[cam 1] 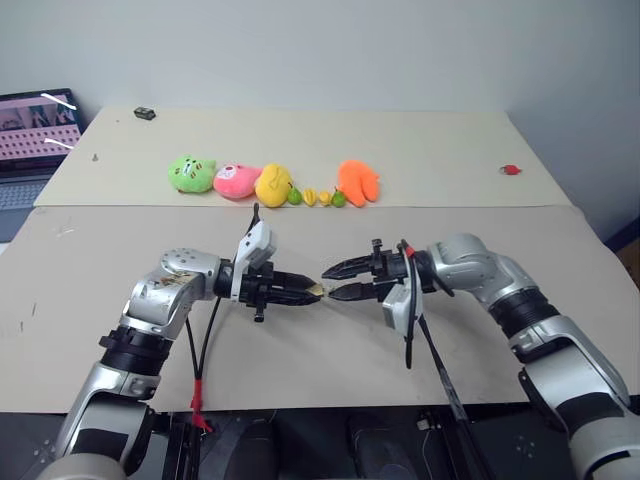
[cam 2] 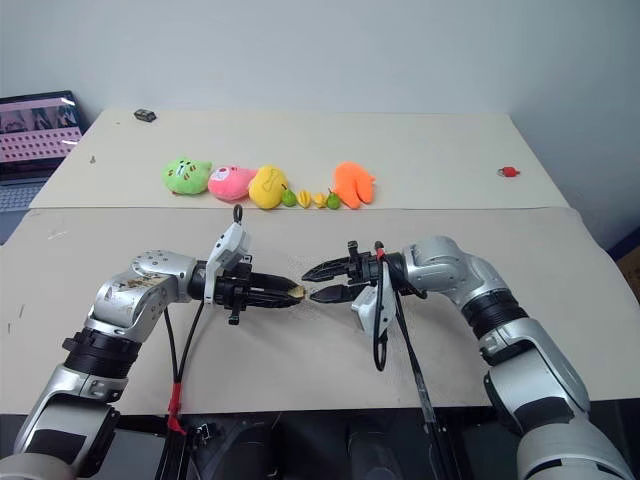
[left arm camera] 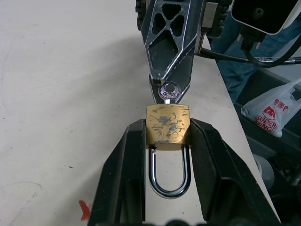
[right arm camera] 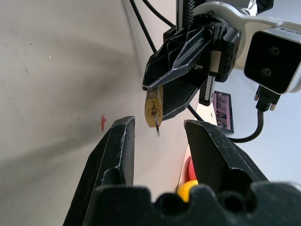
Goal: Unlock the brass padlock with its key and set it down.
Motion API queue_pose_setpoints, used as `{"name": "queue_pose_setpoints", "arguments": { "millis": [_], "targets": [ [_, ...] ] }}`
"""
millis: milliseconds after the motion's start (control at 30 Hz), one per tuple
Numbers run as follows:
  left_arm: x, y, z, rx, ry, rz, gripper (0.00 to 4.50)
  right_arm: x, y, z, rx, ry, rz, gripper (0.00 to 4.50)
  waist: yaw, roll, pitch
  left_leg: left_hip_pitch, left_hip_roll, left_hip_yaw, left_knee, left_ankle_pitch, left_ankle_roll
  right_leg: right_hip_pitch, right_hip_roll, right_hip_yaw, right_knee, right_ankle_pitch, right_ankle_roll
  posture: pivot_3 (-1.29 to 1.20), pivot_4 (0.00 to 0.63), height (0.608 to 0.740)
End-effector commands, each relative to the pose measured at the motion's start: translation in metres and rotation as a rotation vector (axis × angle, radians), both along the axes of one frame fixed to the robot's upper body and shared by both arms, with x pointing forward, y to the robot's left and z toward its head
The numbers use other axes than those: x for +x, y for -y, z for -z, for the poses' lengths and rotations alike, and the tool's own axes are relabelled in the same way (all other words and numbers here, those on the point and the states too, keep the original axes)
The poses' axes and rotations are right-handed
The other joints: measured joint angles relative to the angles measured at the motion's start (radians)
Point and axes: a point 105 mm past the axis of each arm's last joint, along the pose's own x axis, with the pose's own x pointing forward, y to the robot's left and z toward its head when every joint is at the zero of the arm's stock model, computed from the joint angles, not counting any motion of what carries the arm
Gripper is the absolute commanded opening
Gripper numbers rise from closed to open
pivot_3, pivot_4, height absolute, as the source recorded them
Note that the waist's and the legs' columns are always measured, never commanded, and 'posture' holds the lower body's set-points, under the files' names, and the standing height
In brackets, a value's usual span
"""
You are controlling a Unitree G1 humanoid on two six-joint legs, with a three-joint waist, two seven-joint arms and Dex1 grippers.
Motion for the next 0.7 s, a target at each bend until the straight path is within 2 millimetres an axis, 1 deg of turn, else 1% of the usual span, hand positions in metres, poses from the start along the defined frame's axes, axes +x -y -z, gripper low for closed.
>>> {"name": "queue_pose_setpoints", "arguments": {
  "millis": [33,267,500,533,567,700],
  "targets": [
    [-0.0035,0.0053,-0.0104,-0.02,0.039,0.033,0.83,0.0001,-0.0101,-0.0175,0.057,0.039,-0.026,2.16,0.0,0.0,0.0,0.0,0.0,0.0,0.0,0.0,0.0,0.0,0.0,0.0,0.0,0.0,0.0,0.0,0.15,0.717],
    [-0.004,0.006,-0.0093,-0.02,0.035,0.034,0.83,-0.0048,-0.0178,-0.0178,0.065,0.044,-0.058,2.16,0.008,0.0,0.0,0.0,0.0,0.0,0.0,0.0,0.0,0.0,0.0,0.0,0.0,0.0,0.0,0.0,0.15,0.717],
    [-0.0049,0.0066,-0.0092,-0.023,0.033,0.035,0.83,-0.0028,-0.0149,-0.0187,0.062,0.041,-0.046,2.16,0.01,0.0,0.0,0.0,0.0,0.0,0.0,0.0,0.0,0.0,0.0,0.0,0.0,0.0,0.0,0.0,0.15,0.717],
    [-0.0053,0.007,-0.0089,-0.023,0.033,0.036,0.83,-0.0026,-0.0145,-0.0193,0.065,0.043,-0.046,1.64,0.01,0.0,0.0,0.0,0.0,0.0,0.0,0.0,0.0,0.0,0.0,0.0,0.0,0.0,0.0,0.0,0.15,0.717],
    [-0.0055,0.0074,-0.0088,-0.023,0.033,0.038,0.83,-0.0021,-0.0144,-0.0198,0.069,0.043,-0.043,1.51,0.01,0.0,0.0,0.0,0.0,0.0,0.0,0.0,0.0,0.0,0.0,0.0,0.0,0.0,0.0,0.0,0.15,0.717],
    [-0.0043,0.0086,-0.0094,-0.024,0.035,0.041,0.83,-0.0009,-0.0135,-0.019,0.063,0.048,-0.038,0.14,0.01,0.0,0.0,0.0,0.0,0.0,0.0,0.0,0.0,0.0,0.0,0.0,0.0,0.0,0.0,0.0,0.15,0.717]
  ]
}}
